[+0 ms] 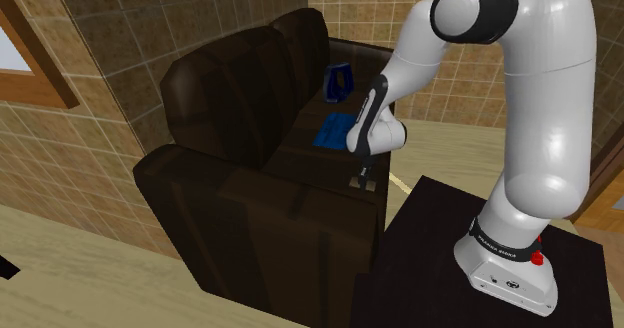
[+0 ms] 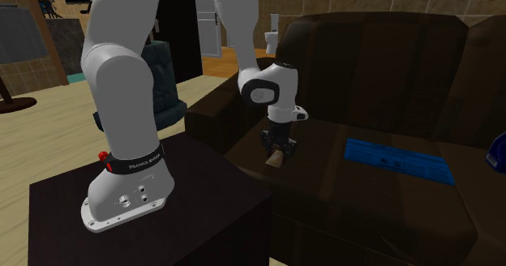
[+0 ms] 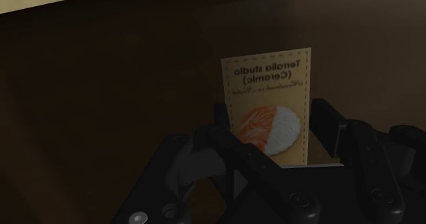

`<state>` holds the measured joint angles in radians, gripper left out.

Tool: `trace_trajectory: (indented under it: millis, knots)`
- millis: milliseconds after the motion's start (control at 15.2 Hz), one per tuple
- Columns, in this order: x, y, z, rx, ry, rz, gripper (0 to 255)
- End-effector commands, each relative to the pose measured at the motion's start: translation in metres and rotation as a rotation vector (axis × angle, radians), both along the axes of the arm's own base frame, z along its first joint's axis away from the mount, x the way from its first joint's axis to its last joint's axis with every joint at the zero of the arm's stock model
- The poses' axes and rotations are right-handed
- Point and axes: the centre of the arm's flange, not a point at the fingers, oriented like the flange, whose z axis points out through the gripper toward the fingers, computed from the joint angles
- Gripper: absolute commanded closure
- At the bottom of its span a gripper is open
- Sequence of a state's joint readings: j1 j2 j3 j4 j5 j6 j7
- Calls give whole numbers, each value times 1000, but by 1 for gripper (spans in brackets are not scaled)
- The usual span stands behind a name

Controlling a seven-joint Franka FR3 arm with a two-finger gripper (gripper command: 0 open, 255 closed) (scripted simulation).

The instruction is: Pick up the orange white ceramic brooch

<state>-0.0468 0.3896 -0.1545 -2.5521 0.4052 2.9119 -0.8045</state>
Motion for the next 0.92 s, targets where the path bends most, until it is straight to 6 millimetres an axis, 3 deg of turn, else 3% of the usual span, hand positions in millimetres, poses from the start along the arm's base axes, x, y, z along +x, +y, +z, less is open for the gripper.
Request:
trace_trajectory:
  millis: [0,726,858]
  knots:
    - [0,0,10,0,1,0,255]
    - [0,0,68,0,1,0,255]
    - [0,0,69,0,1,0,255]
